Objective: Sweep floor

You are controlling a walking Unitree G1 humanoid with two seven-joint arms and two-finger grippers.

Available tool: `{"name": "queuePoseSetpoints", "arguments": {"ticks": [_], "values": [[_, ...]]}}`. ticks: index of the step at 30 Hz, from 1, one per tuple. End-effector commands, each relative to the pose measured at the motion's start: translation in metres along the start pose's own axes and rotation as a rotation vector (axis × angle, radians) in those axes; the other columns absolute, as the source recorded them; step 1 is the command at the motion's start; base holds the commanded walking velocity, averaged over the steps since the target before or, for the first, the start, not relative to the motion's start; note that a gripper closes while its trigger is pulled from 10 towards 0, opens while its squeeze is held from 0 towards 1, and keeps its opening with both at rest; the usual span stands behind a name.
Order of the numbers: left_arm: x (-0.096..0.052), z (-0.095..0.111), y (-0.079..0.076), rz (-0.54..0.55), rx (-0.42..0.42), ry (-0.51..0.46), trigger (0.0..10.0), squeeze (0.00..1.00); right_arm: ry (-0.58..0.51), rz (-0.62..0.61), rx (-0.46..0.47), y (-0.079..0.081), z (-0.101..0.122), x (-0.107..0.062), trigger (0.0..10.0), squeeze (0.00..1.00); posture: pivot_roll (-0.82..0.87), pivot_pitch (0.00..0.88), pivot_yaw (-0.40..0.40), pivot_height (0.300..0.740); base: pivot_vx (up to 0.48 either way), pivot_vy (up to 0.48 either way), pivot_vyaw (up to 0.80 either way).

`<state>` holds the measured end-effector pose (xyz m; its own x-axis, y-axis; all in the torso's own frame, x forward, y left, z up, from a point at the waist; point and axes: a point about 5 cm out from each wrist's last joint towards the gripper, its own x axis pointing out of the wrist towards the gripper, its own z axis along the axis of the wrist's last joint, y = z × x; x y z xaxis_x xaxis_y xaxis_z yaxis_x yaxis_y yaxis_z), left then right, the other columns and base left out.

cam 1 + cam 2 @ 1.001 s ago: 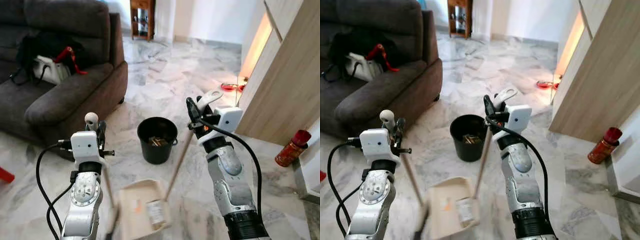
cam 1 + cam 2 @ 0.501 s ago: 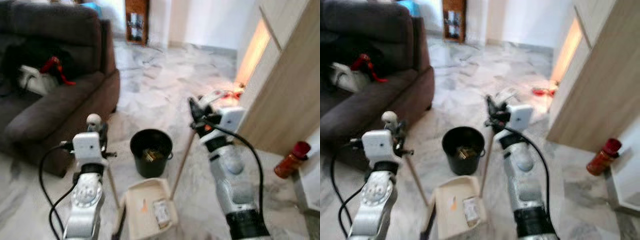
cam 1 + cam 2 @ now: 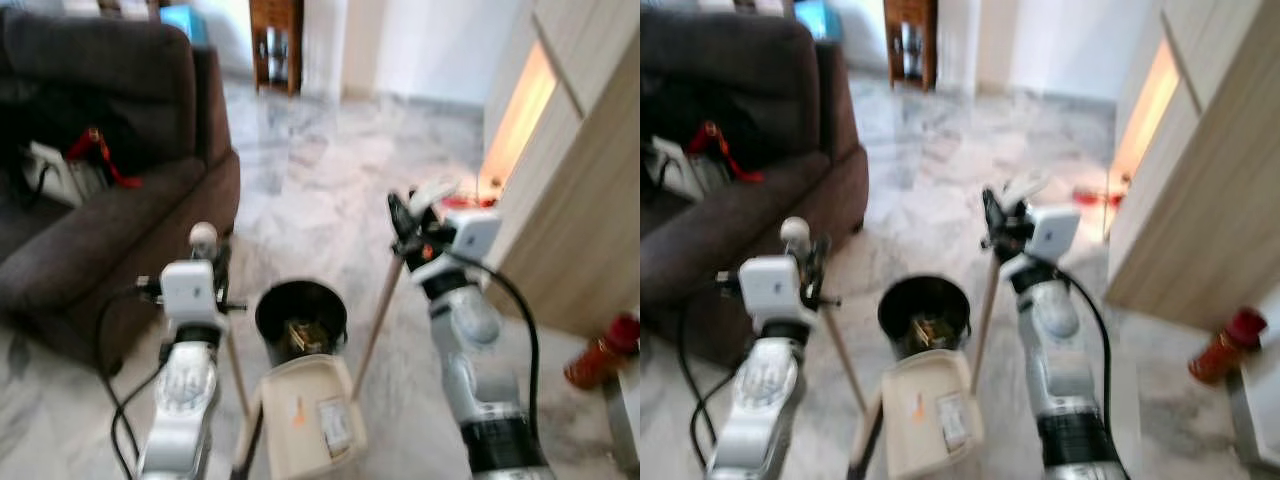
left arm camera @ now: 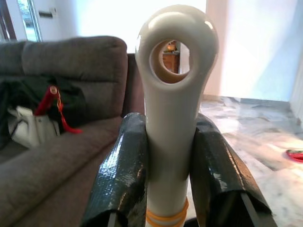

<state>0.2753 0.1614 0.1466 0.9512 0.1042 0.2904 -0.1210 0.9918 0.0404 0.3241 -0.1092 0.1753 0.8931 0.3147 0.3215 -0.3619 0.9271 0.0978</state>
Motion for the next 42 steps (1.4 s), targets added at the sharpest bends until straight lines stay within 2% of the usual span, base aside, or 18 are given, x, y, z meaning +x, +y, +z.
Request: {"name": "queuePoseSetpoints", "arguments": {"ticks": [1, 8, 14, 15, 17, 19, 22, 25, 27, 29, 30, 31, 32, 39, 42], "values": [[0.001, 0.011, -0.006, -0.012, -0.022, -0.064, 10.0, 0.00, -0.033, -0.027, 0.026, -0.007, 0.006, -0.001, 10.0, 0.00, 0.08, 0.000, 0.020, 0.740, 0.000, 0.000, 0.00], [0.001, 0.010, -0.005, -0.007, -0.024, -0.061, 10.0, 0.00, -0.033, -0.038, 0.007, -0.011, 0.008, -0.002, 10.0, 0.00, 0.07, 0.000, 0.022, 0.740, 0.000, 0.000, 0.00], [-0.001, 0.009, -0.006, -0.013, -0.009, -0.055, 10.0, 0.00, -0.087, -0.034, -0.017, -0.016, 0.027, 0.006, 10.0, 0.00, 0.07, 0.000, 0.024, 0.740, 0.000, 0.000, 0.00], [-0.001, 0.008, -0.005, -0.015, -0.001, -0.051, 10.0, 0.00, -0.112, -0.030, -0.021, -0.016, 0.037, 0.010, 10.0, 0.00, 0.08, 0.000, 0.023, 0.740, 0.000, 0.000, 0.00], [-0.002, 0.008, -0.005, -0.018, 0.009, -0.051, 10.0, 0.00, -0.132, -0.022, -0.015, -0.015, 0.043, 0.012, 10.0, 0.00, 0.08, 0.000, 0.022, 0.740, 0.000, 0.000, 0.00], [-0.002, 0.007, -0.003, -0.019, 0.026, -0.052, 10.0, 0.00, -0.178, -0.003, -0.017, -0.012, 0.059, 0.017, 10.0, 0.00, 0.08, 0.000, 0.022, 0.740, 0.000, 0.000, 0.00], [-0.003, 0.007, -0.002, -0.014, 0.027, -0.048, 10.0, 0.00, -0.201, 0.013, -0.029, -0.010, 0.066, 0.020, 10.0, 0.00, 0.07, 0.000, 0.023, 0.740, 0.000, 0.000, 0.00], [-0.009, 0.005, 0.002, -0.030, 0.071, -0.040, 10.0, 0.00, -0.235, 0.011, -0.037, -0.010, 0.076, 0.023, 10.0, 0.00, 0.07, 0.000, 0.023, 0.740, 0.000, 0.000, 0.00], [-0.018, 0.001, 0.014, -0.008, 0.150, -0.029, 10.0, 0.00, -0.259, -0.010, -0.032, -0.011, 0.082, 0.025, 10.0, 0.00, 0.07, 0.000, 0.024, 0.740, 0.000, 0.000, 0.00], [-0.018, 0.000, 0.015, -0.006, 0.154, -0.027, 10.0, 0.00, -0.259, -0.012, -0.030, -0.011, 0.082, 0.025, 10.0, 0.00, 0.07, 0.000, 0.024, 0.740, 0.000, 0.000, 0.00], [-0.024, 0.000, 0.026, 0.040, 0.161, -0.019, 10.0, 0.00, -0.256, -0.020, -0.029, -0.012, 0.082, 0.025, 10.0, 0.00, 0.08, 0.000, 0.022, 0.740, 0.000, 0.000, 0.00], [-0.024, 0.000, 0.026, 0.040, 0.161, -0.019, 10.0, 0.00, -0.256, -0.020, -0.029, -0.012, 0.082, 0.025, 10.0, 0.00, 0.08, 0.000, 0.022, 0.740, 0.000, 0.000, 0.00], [-0.028, 0.001, 0.034, 0.078, 0.174, -0.017, 10.0, 0.00, -0.252, -0.027, -0.026, -0.013, 0.081, 0.025, 10.0, 0.00, 0.08, 0.000, 0.021, 0.740, 0.000, 0.000, 0.00], [-0.042, 0.012, 0.056, 0.192, 0.260, -0.038, 10.0, 0.00, -0.248, -0.045, -0.020, -0.014, 0.080, 0.024, 10.0, 0.00, 0.09, 0.000, 0.019, 0.740, 0.000, 0.000, 0.00], [-0.059, 0.021, 0.074, 0.262, 0.309, -0.030, 10.0, 0.00, -0.254, -0.046, -0.019, -0.014, 0.082, 0.025, 10.0, 0.00, 0.09, 0.000, 0.015, 0.740, 0.000, 0.000, 0.00]]}}
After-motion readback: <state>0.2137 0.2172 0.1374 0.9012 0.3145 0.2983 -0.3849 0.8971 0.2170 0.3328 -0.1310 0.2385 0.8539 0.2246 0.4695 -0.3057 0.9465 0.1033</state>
